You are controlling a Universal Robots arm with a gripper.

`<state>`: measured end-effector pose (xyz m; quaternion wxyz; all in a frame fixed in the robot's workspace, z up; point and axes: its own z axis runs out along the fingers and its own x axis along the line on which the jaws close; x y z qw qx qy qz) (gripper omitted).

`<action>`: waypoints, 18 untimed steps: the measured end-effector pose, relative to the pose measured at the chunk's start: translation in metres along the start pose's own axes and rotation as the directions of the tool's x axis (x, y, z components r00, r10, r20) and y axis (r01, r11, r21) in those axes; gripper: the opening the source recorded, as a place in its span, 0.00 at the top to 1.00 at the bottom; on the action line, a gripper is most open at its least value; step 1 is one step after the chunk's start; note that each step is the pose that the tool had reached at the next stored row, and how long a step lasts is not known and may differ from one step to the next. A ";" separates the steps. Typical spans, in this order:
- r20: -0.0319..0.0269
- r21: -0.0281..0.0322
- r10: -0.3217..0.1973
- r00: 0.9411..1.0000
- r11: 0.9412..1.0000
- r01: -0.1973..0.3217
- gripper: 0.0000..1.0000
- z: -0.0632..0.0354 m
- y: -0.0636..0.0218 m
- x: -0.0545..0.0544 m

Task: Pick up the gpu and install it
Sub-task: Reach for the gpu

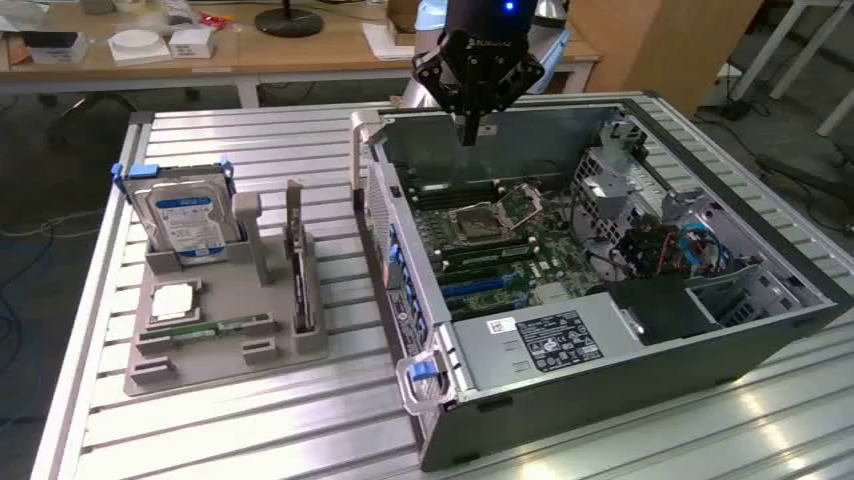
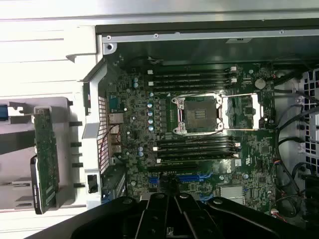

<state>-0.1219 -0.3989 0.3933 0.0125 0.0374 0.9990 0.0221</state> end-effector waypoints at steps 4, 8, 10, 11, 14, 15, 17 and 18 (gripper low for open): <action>0.000 0.000 0.000 1.000 1.000 0.000 0.90 0.0000 0.0000 0.000; 0.000 0.000 0.000 1.000 1.000 0.000 0.90 -0.0001 -0.0001 0.002; 0.000 0.000 0.000 1.000 1.000 0.000 0.90 -0.0001 -0.0003 0.004; 0.000 0.000 0.000 1.000 1.000 0.000 0.90 -0.0001 -0.0003 0.004; 0.000 0.000 0.000 1.000 1.000 0.000 0.90 -0.0002 -0.0005 0.006; 0.000 0.000 0.000 1.000 1.000 0.000 0.90 -0.0002 -0.0005 0.007; 0.000 0.000 0.000 1.000 1.000 0.000 0.90 -0.0002 -0.0005 0.008; 0.000 0.000 0.000 1.000 1.000 0.000 0.90 -0.0002 -0.0006 0.008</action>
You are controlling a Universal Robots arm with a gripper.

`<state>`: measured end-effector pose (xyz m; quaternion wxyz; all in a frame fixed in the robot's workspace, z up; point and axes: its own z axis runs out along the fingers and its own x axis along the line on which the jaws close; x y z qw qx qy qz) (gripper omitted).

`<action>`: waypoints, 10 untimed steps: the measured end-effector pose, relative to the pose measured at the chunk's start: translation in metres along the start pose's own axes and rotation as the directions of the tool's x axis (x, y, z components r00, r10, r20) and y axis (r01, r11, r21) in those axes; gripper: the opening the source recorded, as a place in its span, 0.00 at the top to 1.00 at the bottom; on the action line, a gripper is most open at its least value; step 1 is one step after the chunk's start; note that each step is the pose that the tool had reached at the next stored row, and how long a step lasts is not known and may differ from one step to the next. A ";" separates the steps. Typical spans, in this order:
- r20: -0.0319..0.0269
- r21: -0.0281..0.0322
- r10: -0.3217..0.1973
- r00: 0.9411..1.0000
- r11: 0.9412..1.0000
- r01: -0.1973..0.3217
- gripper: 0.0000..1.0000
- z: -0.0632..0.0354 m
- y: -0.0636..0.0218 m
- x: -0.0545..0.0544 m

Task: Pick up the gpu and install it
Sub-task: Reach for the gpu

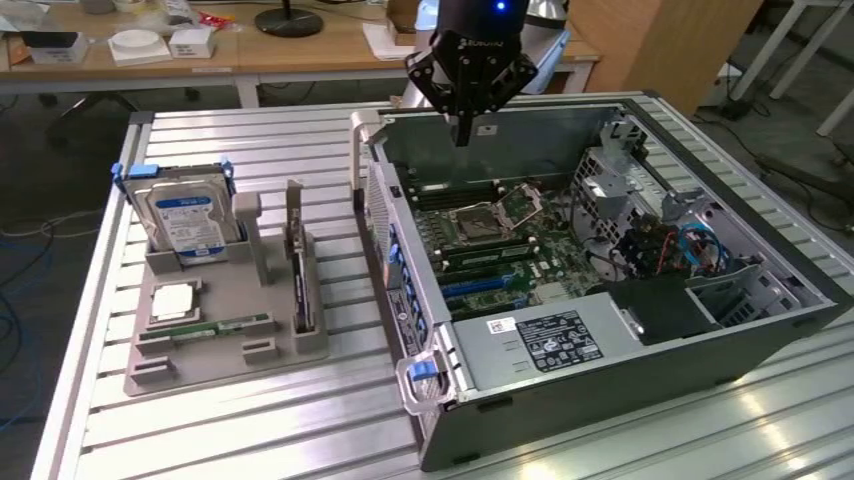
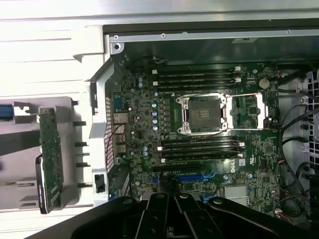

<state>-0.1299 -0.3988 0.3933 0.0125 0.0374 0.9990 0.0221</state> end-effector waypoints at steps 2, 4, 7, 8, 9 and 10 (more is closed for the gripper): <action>0.000 0.000 0.000 1.000 1.000 0.000 0.90 0.0000 -0.0001 0.001; 0.000 0.000 0.000 1.000 1.000 0.000 0.90 0.0000 -0.0001 0.002; 0.000 0.000 0.000 1.000 1.000 0.000 0.90 -0.0001 -0.0003 0.003; 0.000 0.000 0.000 1.000 1.000 0.000 0.90 -0.0001 -0.0003 0.004; 0.000 0.000 0.000 1.000 1.000 0.000 0.90 -0.0001 -0.0004 0.005; 0.000 0.000 0.000 1.000 1.000 0.000 0.90 -0.0001 -0.0004 0.005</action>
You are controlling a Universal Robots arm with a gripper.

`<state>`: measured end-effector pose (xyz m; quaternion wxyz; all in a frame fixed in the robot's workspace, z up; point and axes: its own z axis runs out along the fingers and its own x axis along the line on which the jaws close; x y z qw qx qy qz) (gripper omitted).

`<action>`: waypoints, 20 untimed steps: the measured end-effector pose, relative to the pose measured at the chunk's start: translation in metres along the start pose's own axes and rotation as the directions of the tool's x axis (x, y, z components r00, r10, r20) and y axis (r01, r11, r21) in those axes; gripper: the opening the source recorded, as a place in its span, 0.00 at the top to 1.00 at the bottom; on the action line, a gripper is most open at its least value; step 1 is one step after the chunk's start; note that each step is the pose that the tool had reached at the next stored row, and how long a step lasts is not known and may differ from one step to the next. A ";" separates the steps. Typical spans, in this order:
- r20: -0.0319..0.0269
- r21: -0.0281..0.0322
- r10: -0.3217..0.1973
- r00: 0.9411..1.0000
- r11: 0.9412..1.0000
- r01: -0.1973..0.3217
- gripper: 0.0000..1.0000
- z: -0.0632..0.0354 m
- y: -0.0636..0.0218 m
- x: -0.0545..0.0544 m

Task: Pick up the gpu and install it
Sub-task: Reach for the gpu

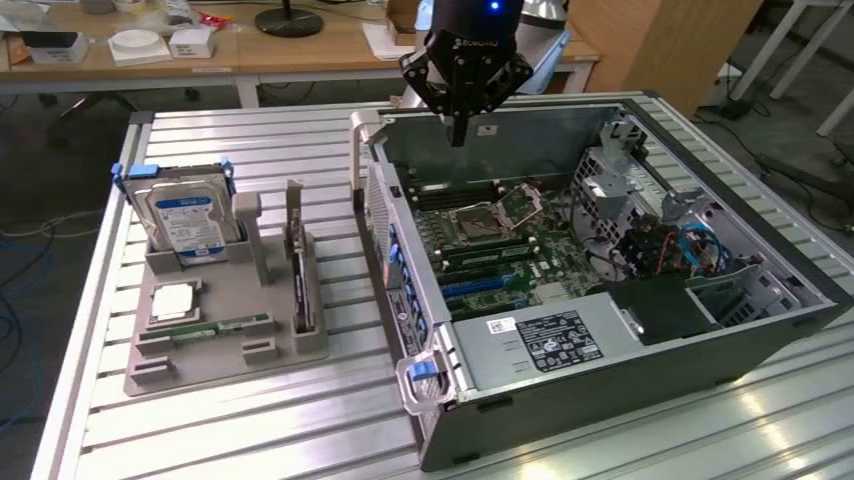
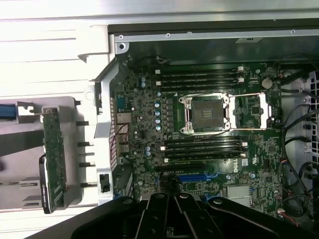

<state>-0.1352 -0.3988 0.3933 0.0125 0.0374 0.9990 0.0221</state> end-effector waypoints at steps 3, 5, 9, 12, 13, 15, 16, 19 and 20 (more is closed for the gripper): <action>0.000 0.000 0.000 1.000 1.000 0.000 0.90 0.0000 -0.0001 0.002; 0.000 0.000 0.000 1.000 1.000 0.000 0.90 0.0000 -0.0002 0.003; 0.000 0.000 0.000 1.000 1.000 0.000 0.90 -0.0001 -0.0004 0.005; 0.000 0.000 0.000 1.000 1.000 0.000 0.90 -0.0002 -0.0005 0.007; 0.000 0.000 0.000 1.000 1.000 0.000 0.90 -0.0002 -0.0005 0.007; 0.000 0.000 0.000 1.000 1.000 0.000 0.90 -0.0002 -0.0007 0.008; 0.000 0.000 0.000 1.000 1.000 0.000 0.90 -0.0002 -0.0007 0.009; 0.000 0.000 0.000 1.000 1.000 0.000 0.90 -0.0003 -0.0009 0.011; 0.000 0.000 0.000 1.000 1.000 0.000 0.90 -0.0003 -0.0009 0.012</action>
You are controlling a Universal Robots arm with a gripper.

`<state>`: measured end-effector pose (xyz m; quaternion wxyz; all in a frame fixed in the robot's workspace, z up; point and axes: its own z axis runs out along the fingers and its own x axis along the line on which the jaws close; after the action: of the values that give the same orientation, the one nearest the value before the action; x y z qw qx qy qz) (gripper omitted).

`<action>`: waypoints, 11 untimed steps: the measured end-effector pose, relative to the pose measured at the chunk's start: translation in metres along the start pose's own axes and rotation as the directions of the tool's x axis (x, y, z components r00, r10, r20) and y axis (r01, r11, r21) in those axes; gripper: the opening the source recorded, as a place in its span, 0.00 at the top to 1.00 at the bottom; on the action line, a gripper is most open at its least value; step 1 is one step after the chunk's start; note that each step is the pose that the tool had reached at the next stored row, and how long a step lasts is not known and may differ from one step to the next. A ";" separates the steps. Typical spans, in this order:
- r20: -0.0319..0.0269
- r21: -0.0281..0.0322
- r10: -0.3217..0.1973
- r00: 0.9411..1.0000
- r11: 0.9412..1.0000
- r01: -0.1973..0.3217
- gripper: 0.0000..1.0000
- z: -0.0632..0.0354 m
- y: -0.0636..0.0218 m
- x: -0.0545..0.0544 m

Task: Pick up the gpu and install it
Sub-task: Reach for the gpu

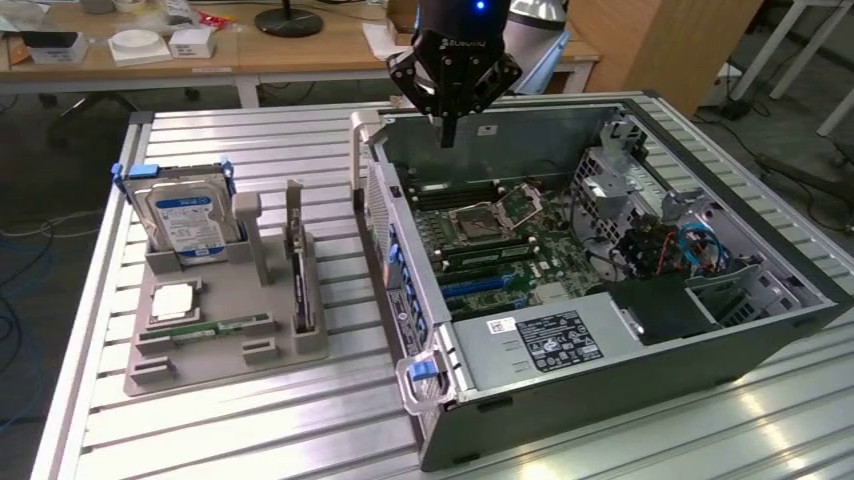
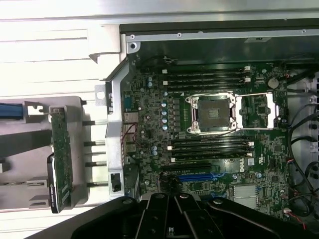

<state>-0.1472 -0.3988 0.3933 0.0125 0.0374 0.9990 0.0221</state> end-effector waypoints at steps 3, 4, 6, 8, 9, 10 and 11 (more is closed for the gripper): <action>0.000 0.000 0.000 1.000 1.000 0.000 0.90 0.0000 -0.0002 0.002; 0.000 0.000 0.000 1.000 1.000 0.000 0.90 -0.0001 -0.0002 0.003; 0.000 0.000 0.000 1.000 1.000 0.000 0.90 -0.0001 -0.0003 0.004; 0.000 0.000 0.000 1.000 1.000 0.000 0.90 -0.0001 -0.0004 0.005; 0.000 0.000 0.000 1.000 1.000 0.000 0.90 -0.0001 -0.0004 0.006; 0.000 0.000 0.000 1.000 1.000 0.000 0.90 -0.0001 -0.0005 0.006; 0.000 0.000 0.000 1.000 1.000 0.000 0.90 -0.0002 -0.0005 0.007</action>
<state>-0.1544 -0.3988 0.3932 0.0125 0.0374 0.9990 0.0221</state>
